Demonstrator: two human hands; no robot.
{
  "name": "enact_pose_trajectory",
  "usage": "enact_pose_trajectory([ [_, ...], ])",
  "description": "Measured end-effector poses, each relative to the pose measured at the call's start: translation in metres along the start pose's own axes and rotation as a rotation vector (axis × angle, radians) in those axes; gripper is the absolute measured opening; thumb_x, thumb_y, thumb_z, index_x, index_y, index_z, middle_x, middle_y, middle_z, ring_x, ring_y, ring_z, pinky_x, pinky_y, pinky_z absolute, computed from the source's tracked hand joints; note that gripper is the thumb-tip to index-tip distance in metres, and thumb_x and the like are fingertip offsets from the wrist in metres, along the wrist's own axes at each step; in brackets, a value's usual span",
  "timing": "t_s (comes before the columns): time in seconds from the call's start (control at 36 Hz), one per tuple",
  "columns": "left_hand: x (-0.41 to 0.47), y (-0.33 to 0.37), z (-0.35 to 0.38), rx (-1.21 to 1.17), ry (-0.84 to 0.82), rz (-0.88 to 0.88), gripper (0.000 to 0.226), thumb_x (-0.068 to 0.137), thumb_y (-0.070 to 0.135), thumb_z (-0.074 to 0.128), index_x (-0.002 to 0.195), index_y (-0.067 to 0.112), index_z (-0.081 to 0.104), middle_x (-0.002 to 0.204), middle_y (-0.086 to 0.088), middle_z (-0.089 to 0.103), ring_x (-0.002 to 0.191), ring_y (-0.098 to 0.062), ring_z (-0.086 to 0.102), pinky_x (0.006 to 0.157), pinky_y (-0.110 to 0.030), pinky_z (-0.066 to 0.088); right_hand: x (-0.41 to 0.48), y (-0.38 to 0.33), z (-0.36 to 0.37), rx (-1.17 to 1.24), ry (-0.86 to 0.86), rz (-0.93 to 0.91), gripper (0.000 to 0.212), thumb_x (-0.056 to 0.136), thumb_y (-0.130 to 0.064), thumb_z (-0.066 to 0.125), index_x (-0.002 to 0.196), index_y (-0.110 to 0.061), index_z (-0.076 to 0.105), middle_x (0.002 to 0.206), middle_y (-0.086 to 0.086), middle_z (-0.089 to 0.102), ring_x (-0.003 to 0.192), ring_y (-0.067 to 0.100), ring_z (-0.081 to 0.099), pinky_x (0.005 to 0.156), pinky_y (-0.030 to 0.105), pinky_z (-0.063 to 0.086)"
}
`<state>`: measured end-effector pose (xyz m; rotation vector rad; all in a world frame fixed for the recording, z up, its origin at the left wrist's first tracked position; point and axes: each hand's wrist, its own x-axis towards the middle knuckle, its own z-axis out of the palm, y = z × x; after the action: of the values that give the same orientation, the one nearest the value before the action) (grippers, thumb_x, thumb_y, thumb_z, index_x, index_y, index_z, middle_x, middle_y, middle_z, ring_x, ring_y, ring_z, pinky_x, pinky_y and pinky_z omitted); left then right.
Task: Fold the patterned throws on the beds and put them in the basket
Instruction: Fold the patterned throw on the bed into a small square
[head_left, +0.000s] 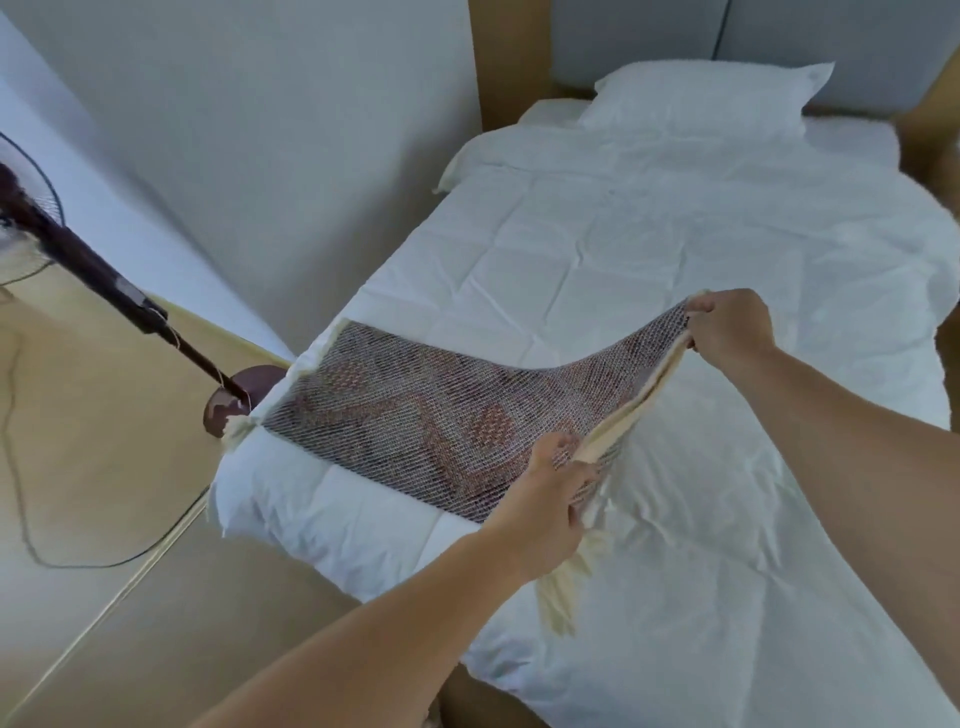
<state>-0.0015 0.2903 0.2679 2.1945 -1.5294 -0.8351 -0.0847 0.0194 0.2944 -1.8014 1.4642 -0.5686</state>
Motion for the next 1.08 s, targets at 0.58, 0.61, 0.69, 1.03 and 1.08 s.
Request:
enact_pose_trajectory([
  [0.58, -0.041, -0.206, -0.15, 0.183, -0.003, -0.057, 0.072, 0.089, -0.003, 0.043, 0.152, 0.016, 0.014, 0.143, -0.001, 0.025, 0.101, -0.026, 0.053, 0.076, -0.034, 0.047, -0.042, -0.168, 0.201, 0.096, -0.087, -0.073, 0.053, 0.087, -0.002, 0.052, 0.138, -0.014, 0.051, 0.145, 0.015, 0.045, 0.1, 0.023, 0.056, 0.08, 0.033, 0.041],
  [0.61, -0.04, -0.218, -0.157, 0.166, 0.0, -0.08, 0.073, 0.088, -0.004, 0.043, 0.152, 0.017, 0.015, 0.143, 0.001, 0.025, 0.101, -0.025, 0.053, 0.077, -0.035, 0.048, -0.039, -0.176, 0.214, 0.099, -0.107, -0.079, 0.053, 0.087, -0.001, 0.051, 0.138, -0.014, 0.051, 0.145, 0.015, 0.045, 0.097, 0.022, 0.055, 0.078, 0.032, 0.039],
  [0.69, -0.043, -0.231, -0.166, 0.178, -0.032, -0.115, 0.079, 0.086, -0.006, 0.045, 0.153, 0.019, 0.012, 0.148, 0.004, 0.021, 0.099, -0.023, 0.054, 0.071, -0.034, 0.045, -0.039, -0.187, 0.23, 0.085, -0.13, -0.077, 0.052, 0.087, 0.0, 0.049, 0.138, -0.013, 0.052, 0.147, 0.014, 0.043, 0.12, 0.03, 0.052, 0.095, 0.035, 0.045],
  [1.03, -0.017, -0.3, -0.202, 0.237, -0.032, -0.353, 0.085, 0.087, -0.009, 0.042, 0.155, 0.022, 0.0, 0.158, 0.007, 0.003, 0.12, -0.025, 0.047, 0.073, -0.03, 0.041, -0.013, -0.24, 0.337, 0.029, -0.317, -0.17, 0.053, 0.092, 0.0, 0.045, 0.144, -0.009, 0.041, 0.15, 0.014, 0.038, 0.135, 0.03, 0.038, 0.111, 0.032, 0.031],
  [1.08, -0.012, -0.312, -0.207, 0.228, -0.033, -0.375, 0.086, 0.087, -0.008, 0.042, 0.155, 0.023, 0.0, 0.158, 0.008, 0.003, 0.118, -0.024, 0.047, 0.071, -0.03, 0.041, -0.007, -0.245, 0.352, 0.026, -0.347, -0.169, 0.054, 0.092, -0.002, 0.046, 0.145, -0.011, 0.04, 0.151, 0.013, 0.037, 0.136, 0.029, 0.037, 0.114, 0.036, 0.031],
])
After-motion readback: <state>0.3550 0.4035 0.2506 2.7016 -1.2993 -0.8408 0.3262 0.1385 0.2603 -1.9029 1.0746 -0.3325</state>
